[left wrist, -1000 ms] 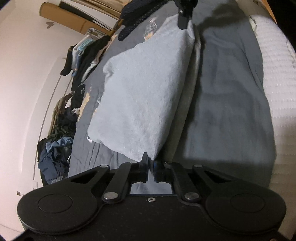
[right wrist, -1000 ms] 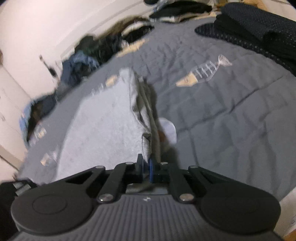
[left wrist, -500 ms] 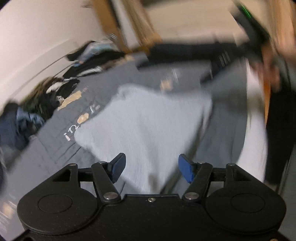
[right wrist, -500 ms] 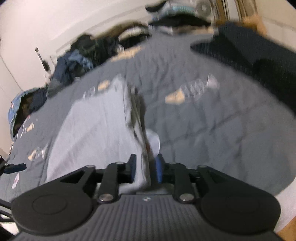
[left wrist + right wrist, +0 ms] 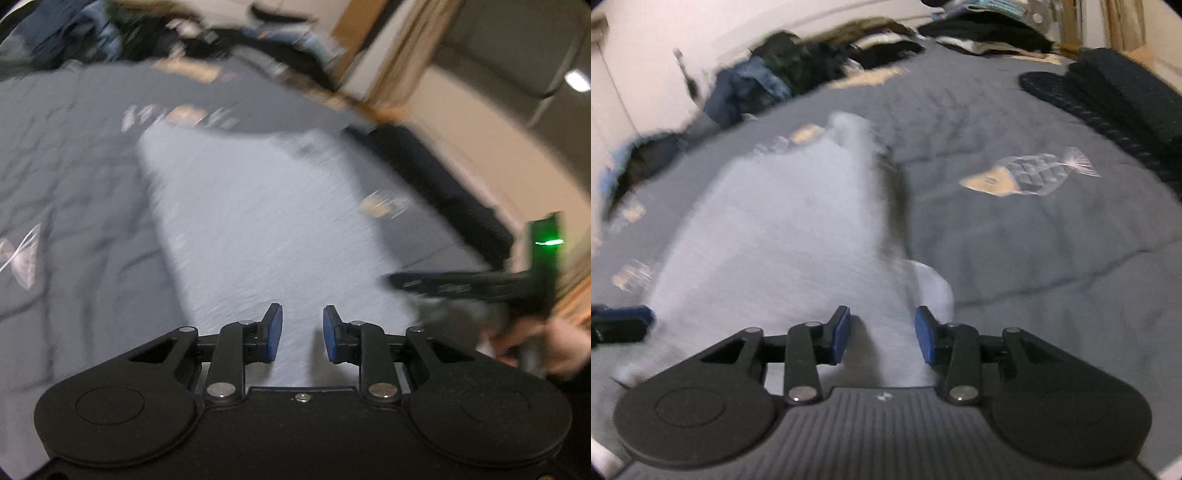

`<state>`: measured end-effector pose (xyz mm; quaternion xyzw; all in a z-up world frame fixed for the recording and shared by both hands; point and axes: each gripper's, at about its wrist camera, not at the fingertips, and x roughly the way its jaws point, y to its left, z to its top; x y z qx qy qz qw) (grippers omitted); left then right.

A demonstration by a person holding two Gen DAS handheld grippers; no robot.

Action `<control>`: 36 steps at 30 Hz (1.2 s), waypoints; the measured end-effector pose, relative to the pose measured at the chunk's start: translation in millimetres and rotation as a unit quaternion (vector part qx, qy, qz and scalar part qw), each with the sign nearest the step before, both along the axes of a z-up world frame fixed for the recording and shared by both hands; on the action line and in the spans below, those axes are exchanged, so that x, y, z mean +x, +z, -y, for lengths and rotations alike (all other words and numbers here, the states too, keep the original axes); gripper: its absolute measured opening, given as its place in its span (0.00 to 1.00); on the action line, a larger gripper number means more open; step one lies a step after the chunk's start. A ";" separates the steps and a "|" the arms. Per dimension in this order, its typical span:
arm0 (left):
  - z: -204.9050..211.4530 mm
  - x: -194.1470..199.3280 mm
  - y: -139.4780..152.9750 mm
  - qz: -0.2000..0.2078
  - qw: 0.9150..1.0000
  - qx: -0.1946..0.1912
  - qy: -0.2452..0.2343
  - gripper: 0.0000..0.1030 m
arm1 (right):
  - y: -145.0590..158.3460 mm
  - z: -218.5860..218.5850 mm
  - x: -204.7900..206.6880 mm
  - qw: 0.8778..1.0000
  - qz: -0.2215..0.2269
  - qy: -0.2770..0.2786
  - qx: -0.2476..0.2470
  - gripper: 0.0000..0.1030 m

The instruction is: Fold clothes

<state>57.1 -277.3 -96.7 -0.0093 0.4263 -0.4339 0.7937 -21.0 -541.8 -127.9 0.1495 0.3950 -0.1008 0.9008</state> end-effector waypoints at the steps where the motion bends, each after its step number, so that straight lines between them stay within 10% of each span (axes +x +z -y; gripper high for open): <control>1: -0.3 4.0 -5.1 -0.010 1.000 0.017 0.004 0.24 | 0.1 3.6 -4.3 1.000 -0.002 -0.001 -0.003 0.42; 7: -9.3 10.9 18.2 -0.006 0.999 -0.037 0.012 0.24 | 36.4 14.6 -15.6 0.998 0.067 -0.016 0.002 0.42; 15: 1.5 12.2 18.7 -0.026 0.998 -0.064 0.011 0.25 | 72.9 17.4 71.0 0.982 0.135 0.113 0.069 0.48; 24: -1.1 16.0 7.7 -0.025 0.999 -0.035 0.007 0.25 | 13.9 55.3 154.0 0.959 0.069 0.164 0.220 0.49; 30: 0.9 20.2 6.8 -0.019 0.999 -0.026 0.001 0.25 | -35.5 96.3 180.2 0.928 0.076 0.084 0.356 0.49; 36: 2.7 19.3 8.5 -0.009 1.000 -0.020 -0.001 0.25 | -43.5 109.9 182.8 0.923 0.124 0.009 0.365 0.49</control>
